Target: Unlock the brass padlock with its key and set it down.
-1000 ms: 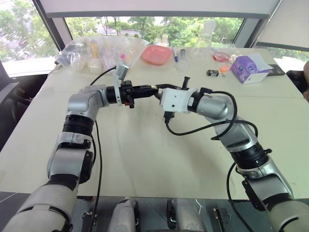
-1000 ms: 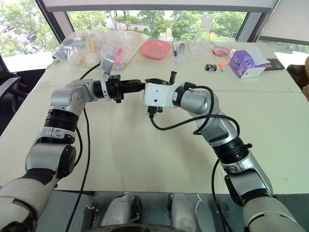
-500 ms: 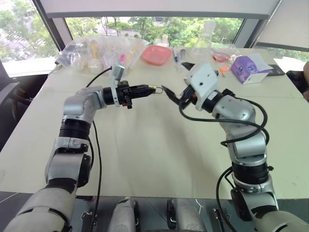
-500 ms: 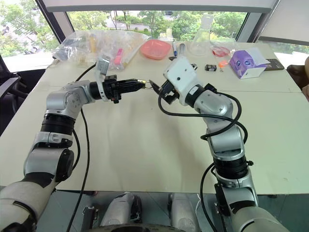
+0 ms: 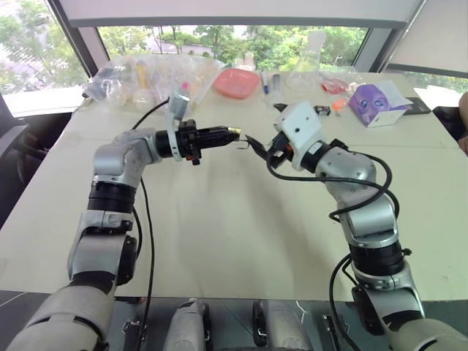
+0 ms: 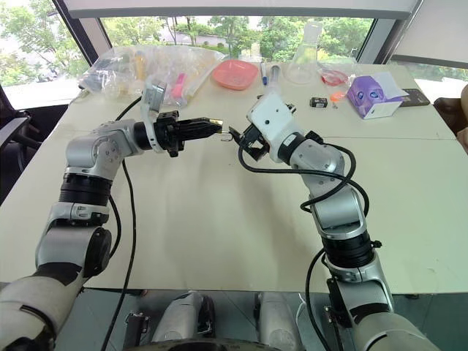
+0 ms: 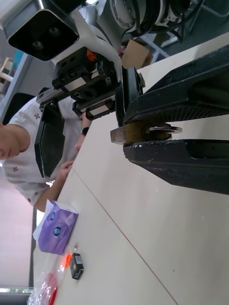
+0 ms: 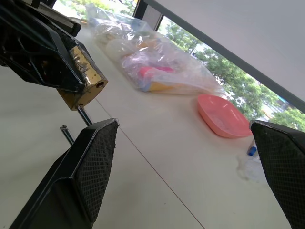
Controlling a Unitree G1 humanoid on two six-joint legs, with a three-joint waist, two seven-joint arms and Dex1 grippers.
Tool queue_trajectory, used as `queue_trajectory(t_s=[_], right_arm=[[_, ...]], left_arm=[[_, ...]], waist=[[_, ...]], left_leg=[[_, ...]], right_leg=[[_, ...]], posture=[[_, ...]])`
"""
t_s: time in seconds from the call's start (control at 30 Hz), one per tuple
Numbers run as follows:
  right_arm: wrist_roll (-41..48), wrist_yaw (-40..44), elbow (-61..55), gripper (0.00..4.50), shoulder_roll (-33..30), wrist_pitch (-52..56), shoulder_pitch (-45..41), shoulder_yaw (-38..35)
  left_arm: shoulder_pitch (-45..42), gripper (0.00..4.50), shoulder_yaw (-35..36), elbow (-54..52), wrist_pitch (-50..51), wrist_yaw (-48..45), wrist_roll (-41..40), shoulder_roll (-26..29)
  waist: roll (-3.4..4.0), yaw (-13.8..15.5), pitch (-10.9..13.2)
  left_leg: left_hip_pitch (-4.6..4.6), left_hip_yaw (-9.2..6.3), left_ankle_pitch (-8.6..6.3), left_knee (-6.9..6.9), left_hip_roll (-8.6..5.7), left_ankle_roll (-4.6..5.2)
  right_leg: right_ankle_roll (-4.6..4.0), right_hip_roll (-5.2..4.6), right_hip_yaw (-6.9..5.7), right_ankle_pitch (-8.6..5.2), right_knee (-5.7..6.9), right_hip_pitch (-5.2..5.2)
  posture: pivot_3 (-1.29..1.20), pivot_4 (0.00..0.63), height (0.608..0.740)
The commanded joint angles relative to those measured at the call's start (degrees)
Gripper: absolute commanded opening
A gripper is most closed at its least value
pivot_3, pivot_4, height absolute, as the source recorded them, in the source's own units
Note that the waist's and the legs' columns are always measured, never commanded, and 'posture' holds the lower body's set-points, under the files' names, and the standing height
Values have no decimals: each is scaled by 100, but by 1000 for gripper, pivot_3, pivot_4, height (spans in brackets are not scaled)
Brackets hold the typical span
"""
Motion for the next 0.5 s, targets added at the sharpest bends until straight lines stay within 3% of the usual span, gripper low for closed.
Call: queue_trajectory(t_s=[0.03,0.33,0.5], right_arm=[[115,90,-46,4466,-61,-112,-72,79],[223,192,-428,4466,-596,372,178,-275],[924,709,-1537,4466,-1376,2189,723,-871]], left_arm=[[-28,0,47,-312,-50,-48,-127,78],[49,0,-41,-114,-299,154,80,1],[85,0,-153,368,-262,745,277,-390]], waist=[[0,2,0],[0,26,0],[0,47,0]], left_leg=[[0,0,0,0,0,0],[0,-1,0,0,-1,0],[-4,-7,-2,1,-5,4]], right_leg=[[0,0,0,0,0,0],[0,-1,0,0,-1,1],[0,-6,0,0,-6,3]], posture=[[0,150,733],[0,150,733],[0,150,733]])
